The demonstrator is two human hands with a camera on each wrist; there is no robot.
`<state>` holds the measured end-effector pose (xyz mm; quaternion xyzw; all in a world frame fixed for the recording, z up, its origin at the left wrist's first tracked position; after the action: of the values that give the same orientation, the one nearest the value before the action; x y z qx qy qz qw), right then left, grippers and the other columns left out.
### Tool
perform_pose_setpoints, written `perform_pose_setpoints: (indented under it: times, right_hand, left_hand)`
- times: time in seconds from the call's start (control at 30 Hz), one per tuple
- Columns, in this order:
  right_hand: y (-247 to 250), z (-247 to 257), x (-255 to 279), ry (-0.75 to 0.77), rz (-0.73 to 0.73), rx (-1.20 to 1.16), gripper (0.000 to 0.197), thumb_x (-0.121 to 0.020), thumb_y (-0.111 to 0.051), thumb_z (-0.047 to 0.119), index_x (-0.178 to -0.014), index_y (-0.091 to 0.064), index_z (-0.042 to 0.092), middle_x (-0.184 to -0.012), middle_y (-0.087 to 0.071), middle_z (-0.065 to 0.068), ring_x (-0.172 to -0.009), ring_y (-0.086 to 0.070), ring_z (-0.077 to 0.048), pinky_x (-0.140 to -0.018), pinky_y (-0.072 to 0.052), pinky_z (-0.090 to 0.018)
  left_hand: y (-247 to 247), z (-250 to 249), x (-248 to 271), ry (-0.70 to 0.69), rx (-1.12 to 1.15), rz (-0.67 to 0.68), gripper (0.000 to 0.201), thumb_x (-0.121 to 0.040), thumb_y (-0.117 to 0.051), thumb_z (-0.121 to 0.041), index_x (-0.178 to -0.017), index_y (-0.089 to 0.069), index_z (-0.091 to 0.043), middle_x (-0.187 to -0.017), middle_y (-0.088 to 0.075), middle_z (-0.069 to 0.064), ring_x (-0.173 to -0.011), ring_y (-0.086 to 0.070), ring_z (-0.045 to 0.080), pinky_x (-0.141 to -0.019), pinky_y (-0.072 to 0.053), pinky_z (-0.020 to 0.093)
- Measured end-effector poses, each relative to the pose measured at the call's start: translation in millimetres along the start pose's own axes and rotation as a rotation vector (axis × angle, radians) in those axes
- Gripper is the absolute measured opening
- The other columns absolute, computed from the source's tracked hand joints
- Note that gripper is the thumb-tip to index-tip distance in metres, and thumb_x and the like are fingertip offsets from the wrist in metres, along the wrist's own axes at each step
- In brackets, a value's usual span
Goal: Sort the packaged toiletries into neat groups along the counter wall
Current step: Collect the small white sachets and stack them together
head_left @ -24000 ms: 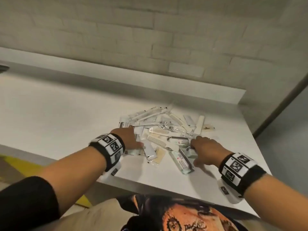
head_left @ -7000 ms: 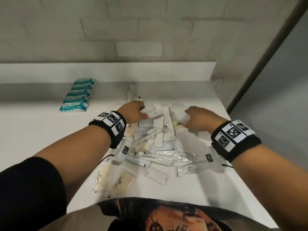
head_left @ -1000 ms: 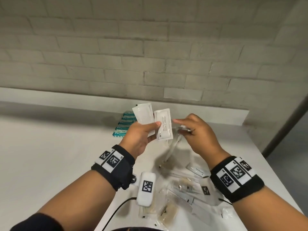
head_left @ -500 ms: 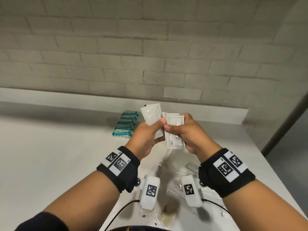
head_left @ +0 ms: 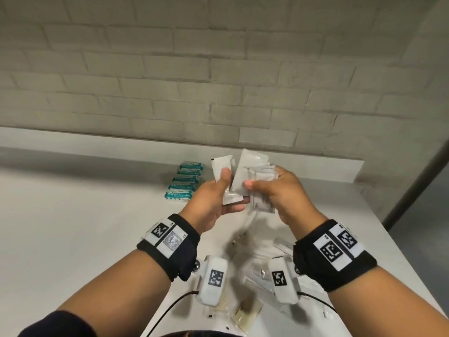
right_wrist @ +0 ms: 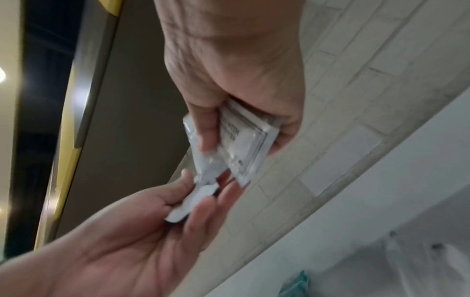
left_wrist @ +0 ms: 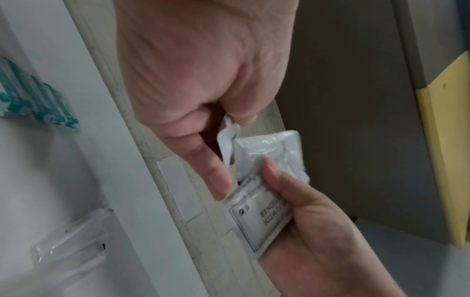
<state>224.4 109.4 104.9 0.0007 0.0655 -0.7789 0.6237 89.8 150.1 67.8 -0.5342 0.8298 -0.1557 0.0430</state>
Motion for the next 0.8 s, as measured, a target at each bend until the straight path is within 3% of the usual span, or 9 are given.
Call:
perform_pose_setpoints:
  times: [0.07,0.13,0.2,0.3,0.4,0.5,0.7,0.77,0.8]
  right_hand:
    - [14.1,16.0,-4.5,0.357,-0.099,0.297,0.031,-0.073,-0.075,-0.006,-0.087,-0.073,0.022,-0.083,-0.059,0.004,-0.076,-0.060,-0.008,-0.073,-0.049,-0.018]
    - [14.9,24.2,-1.3,0.745,-0.068,0.788,0.038,-0.072,-0.074,-0.005,-0.089,-0.076,0.029,-0.079,-0.048,0.006,-0.078,-0.052,-0.015,-0.072,-0.041,-0.025]
    - [14.6,15.6,0.4,0.889,0.007,1.084,0.045,-0.070,-0.072,-0.005,-0.102,-0.075,0.026,-0.078,-0.048,0.002,-0.077,-0.050,-0.020,-0.068,-0.038,-0.029]
    - [28.6,1.6,-6.4,0.560,0.009,0.893,0.051,-0.077,-0.073,-0.002,-0.120,-0.066,0.024,-0.084,-0.045,0.010,-0.079,-0.051,-0.010,-0.069,-0.040,-0.009]
    - [46.9,-11.0,-10.2,0.229,-0.072,0.639,0.030,-0.078,-0.074,0.006,-0.090,-0.064,0.032,-0.090,-0.056,0.006,-0.080,-0.058,-0.012,-0.063,-0.043,-0.008]
    - [59.2,-8.8,-10.6,0.120,-0.163,0.460,0.018,-0.080,-0.074,0.012,-0.091,-0.064,0.023,-0.088,-0.066,0.000,-0.069,-0.059,-0.010,-0.060,-0.046,-0.020]
    - [55.5,4.1,-17.8,0.025,-0.117,0.096,0.017,-0.083,-0.071,0.008,-0.080,-0.059,0.020,-0.069,-0.063,0.000,-0.050,-0.060,-0.010,-0.039,-0.039,-0.014]
    - [45.3,1.9,-17.5,-0.013,-0.079,0.071,0.015,-0.083,-0.070,0.007,-0.081,-0.061,0.018,-0.065,-0.065,0.000,-0.051,-0.062,-0.012,-0.044,-0.043,-0.016]
    - [40.1,-0.7,-17.2,-0.033,-0.053,0.049,0.013,-0.083,-0.070,0.007,-0.083,-0.062,0.016,-0.067,-0.066,-0.002,-0.059,-0.063,-0.020,-0.055,-0.048,-0.023]
  left_hand:
    - [3.1,-2.5,-0.3,0.043,0.071,0.003,0.047,-0.098,-0.039,-0.046,-0.116,-0.061,-0.009,-0.101,-0.073,0.015,-0.083,-0.073,0.026,-0.065,-0.060,0.029]
    - [4.1,-5.8,0.7,0.060,0.138,0.039,0.029,-0.096,-0.052,-0.031,-0.115,-0.062,-0.012,-0.103,-0.071,0.012,-0.084,-0.072,0.023,-0.063,-0.059,0.026]
    - [5.8,-9.7,-0.7,0.029,0.177,0.028,0.024,-0.090,-0.060,-0.010,-0.114,-0.063,-0.014,-0.102,-0.071,0.007,-0.084,-0.071,0.018,-0.063,-0.058,0.025]
    - [12.6,-13.9,-4.5,-0.040,0.173,-0.057,0.032,-0.087,-0.061,0.003,-0.117,-0.060,-0.007,-0.096,-0.071,0.007,-0.074,-0.071,0.014,-0.063,-0.059,0.024]
    - [17.4,-13.5,-5.5,-0.073,0.147,-0.098,0.030,-0.086,-0.061,0.006,-0.115,-0.060,-0.004,-0.094,-0.069,0.009,-0.075,-0.070,0.014,-0.061,-0.058,0.023]
    - [20.7,-11.3,-7.6,-0.100,0.100,-0.158,0.027,-0.086,-0.060,0.007,-0.110,-0.060,-0.005,-0.092,-0.067,0.009,-0.080,-0.066,0.018,-0.060,-0.058,0.023]
    - [24.4,-11.1,-10.5,-0.113,-0.133,-0.249,0.016,-0.088,-0.059,0.004,-0.099,-0.058,-0.008,-0.090,-0.069,0.004,-0.078,-0.068,0.015,-0.057,-0.058,0.022]
    - [23.7,-10.3,-11.7,-0.115,-0.155,-0.265,0.017,-0.087,-0.060,0.004,-0.099,-0.058,-0.009,-0.093,-0.069,0.006,-0.076,-0.067,0.015,-0.057,-0.058,0.022]
    - [23.5,-10.1,-11.8,-0.116,-0.167,-0.270,0.018,-0.087,-0.060,0.004,-0.099,-0.058,-0.009,-0.095,-0.069,0.009,-0.076,-0.067,0.016,-0.058,-0.059,0.023]
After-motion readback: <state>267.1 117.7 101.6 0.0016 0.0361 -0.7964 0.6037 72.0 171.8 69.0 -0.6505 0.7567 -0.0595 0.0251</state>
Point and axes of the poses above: each hand's wrist, its own x-axis away from the middle knuckle, its own y-axis out of the back of the hand, z = x × y, the point moved 5 cm from there along -x, towards the middle knuckle
